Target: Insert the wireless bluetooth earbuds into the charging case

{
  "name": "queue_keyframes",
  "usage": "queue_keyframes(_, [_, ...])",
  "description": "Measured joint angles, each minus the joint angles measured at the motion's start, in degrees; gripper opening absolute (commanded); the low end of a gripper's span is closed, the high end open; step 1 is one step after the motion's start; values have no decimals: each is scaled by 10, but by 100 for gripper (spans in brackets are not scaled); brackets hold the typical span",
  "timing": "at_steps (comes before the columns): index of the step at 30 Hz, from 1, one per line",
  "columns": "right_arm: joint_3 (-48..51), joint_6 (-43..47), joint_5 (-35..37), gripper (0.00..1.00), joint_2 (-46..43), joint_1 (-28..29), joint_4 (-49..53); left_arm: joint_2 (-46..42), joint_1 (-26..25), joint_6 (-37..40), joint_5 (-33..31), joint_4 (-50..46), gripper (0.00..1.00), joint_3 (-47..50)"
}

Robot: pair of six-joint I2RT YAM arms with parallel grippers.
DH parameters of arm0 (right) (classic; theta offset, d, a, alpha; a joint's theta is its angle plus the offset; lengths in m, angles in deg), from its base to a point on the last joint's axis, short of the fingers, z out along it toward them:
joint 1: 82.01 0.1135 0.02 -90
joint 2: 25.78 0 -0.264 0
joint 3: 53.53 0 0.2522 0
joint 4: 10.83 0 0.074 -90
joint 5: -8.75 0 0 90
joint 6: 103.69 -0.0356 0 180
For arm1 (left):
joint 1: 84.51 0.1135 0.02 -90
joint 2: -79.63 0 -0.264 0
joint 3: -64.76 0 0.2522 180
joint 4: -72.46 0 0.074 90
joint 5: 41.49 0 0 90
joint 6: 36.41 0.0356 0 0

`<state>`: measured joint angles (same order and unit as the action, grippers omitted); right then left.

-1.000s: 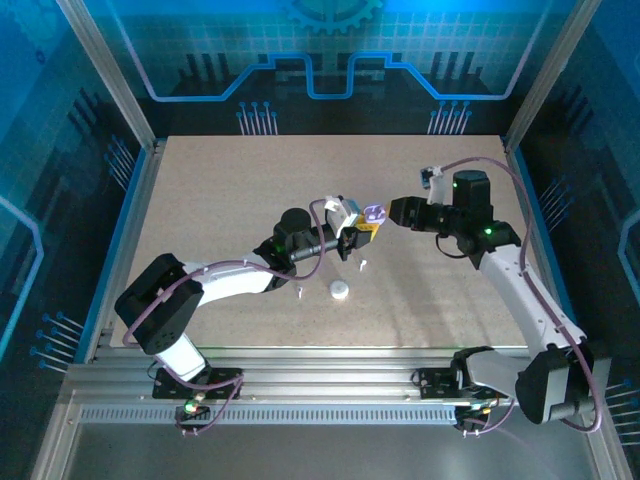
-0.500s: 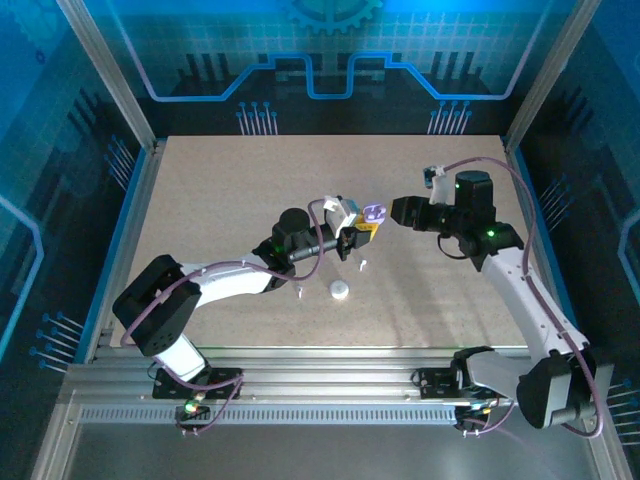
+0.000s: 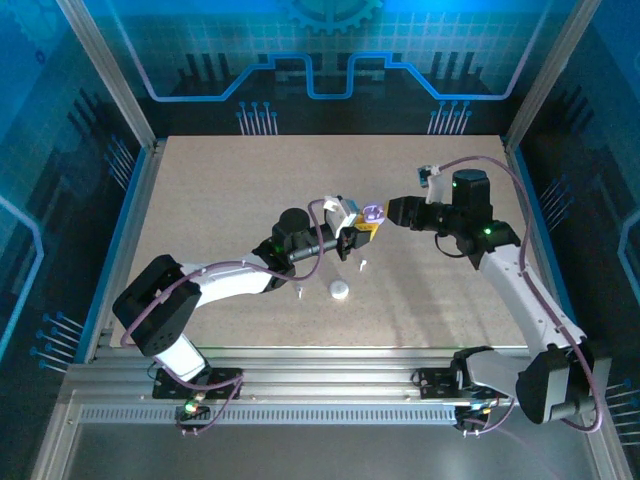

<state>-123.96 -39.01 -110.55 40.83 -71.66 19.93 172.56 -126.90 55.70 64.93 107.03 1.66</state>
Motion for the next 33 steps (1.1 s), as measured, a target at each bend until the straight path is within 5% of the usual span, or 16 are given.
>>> queue_keyframes(33, [7,105,-42,51,-102,-26,12,-15,0,0,15,0,15,12])
